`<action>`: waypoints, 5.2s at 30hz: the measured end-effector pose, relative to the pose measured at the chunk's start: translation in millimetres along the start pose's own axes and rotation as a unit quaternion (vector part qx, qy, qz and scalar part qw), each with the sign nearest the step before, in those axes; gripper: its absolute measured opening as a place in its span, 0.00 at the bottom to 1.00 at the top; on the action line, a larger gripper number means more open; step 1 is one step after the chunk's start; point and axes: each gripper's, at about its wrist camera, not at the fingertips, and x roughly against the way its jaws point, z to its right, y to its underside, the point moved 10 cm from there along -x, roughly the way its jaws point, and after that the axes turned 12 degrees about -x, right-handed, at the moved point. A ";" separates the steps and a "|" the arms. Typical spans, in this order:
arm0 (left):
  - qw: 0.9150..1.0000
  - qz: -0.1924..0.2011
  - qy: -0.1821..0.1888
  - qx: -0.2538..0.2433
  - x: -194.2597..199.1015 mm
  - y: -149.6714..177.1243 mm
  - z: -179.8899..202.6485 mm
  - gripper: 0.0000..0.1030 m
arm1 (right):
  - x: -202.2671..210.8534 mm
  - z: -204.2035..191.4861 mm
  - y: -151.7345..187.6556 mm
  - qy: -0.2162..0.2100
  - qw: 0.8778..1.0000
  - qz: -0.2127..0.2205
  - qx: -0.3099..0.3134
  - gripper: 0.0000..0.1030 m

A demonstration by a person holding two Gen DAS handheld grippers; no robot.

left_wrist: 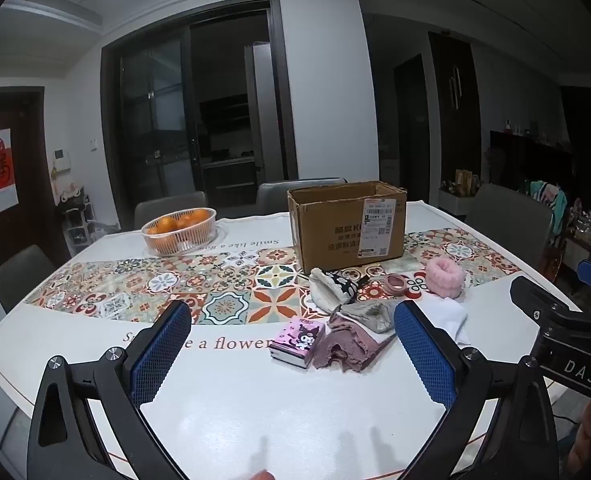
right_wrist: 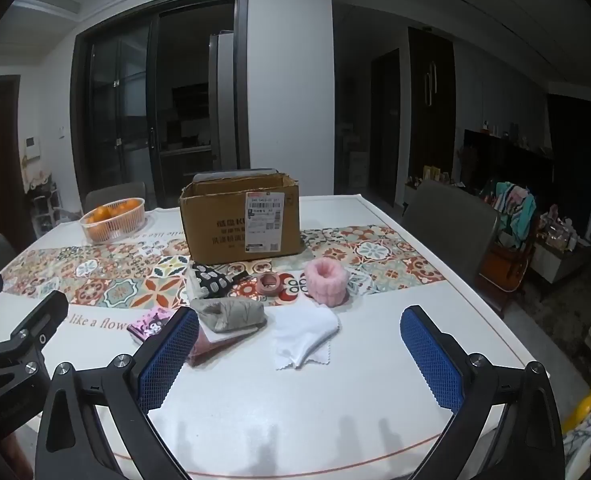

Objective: Organize soft objects

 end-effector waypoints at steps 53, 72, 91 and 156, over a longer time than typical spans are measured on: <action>1.000 0.009 -0.010 -0.002 2.7 -2.2 -1.0 1.00 | -1.8 0.6 2.5 -0.003 1.000 -0.006 -0.004 1.00; 1.000 0.009 -0.010 -0.003 2.8 -2.8 -1.8 1.00 | -1.8 0.7 2.9 -0.002 1.000 -0.007 -0.005 1.00; 1.000 -0.016 0.017 -0.003 -15.3 7.1 11.6 1.00 | -13.4 2.0 12.1 0.002 1.000 -0.018 -0.006 1.00; 0.965 -0.202 0.161 -0.041 -193.7 88.5 93.3 0.23 | -208.1 15.1 95.8 -0.005 0.975 -0.220 -0.009 0.16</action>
